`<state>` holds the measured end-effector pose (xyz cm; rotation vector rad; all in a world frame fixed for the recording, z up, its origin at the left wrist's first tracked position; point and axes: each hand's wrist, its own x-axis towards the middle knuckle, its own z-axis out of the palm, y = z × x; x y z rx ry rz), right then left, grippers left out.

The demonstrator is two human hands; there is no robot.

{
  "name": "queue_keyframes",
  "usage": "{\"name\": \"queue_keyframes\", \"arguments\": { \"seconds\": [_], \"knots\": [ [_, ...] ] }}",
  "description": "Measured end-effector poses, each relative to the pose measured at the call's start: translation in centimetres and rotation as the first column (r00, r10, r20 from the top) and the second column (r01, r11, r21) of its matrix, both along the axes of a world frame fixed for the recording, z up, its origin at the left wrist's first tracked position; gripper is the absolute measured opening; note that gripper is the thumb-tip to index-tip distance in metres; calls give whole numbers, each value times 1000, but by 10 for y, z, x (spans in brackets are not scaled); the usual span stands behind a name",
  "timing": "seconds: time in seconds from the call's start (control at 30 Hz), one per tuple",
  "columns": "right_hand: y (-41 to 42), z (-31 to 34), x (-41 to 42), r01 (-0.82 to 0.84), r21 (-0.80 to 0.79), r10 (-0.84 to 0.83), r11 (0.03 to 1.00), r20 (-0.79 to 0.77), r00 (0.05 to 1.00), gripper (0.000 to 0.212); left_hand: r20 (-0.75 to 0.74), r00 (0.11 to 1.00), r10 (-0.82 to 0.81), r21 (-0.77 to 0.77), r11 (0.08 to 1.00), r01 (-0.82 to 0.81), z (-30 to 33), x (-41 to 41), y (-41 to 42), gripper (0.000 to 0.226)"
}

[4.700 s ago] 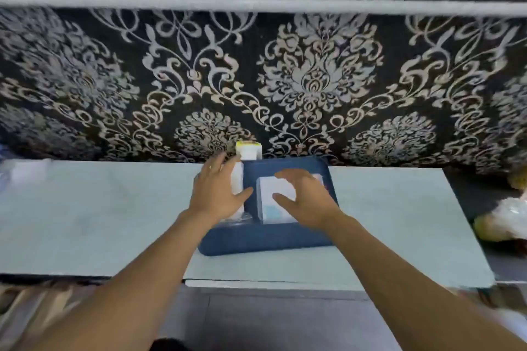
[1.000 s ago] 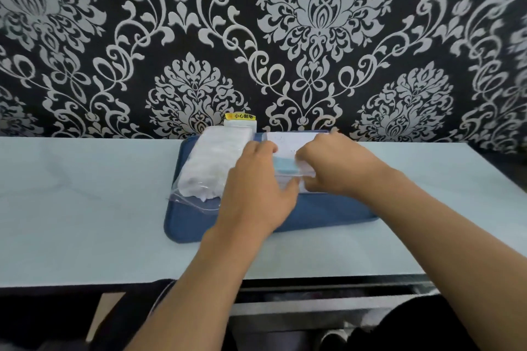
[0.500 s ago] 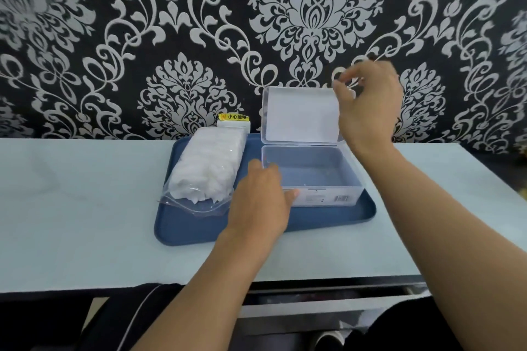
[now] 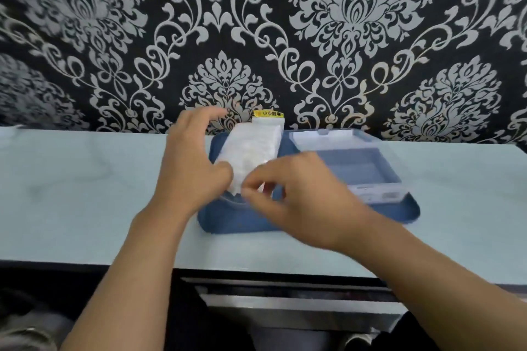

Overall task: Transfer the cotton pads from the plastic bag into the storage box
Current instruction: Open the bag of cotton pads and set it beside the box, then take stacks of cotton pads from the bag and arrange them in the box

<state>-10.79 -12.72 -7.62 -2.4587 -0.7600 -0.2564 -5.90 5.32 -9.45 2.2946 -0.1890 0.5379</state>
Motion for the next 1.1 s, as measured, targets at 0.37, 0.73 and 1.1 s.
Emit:
{"name": "queue_keyframes", "arguments": {
  "seconds": [0.37, 0.73, 1.1],
  "knots": [
    [23, -41, 22, 260, -446, -311, 857, -44, 950, 13, -265, 964, -35, 98, 993, 63, -32, 12, 6, 36],
    [16, -39, 53, 338, -255, -332, 906, 67, 941, 34, -184, 981, -66, -28, 998, 62, -31, 8, -12, 26],
    [19, -55, 64, 321, -161, -309, 933, 93, 946, 25, -315, 949, -24, -124, 992, -16, -35, 24, -13, 30]
  ]
}}
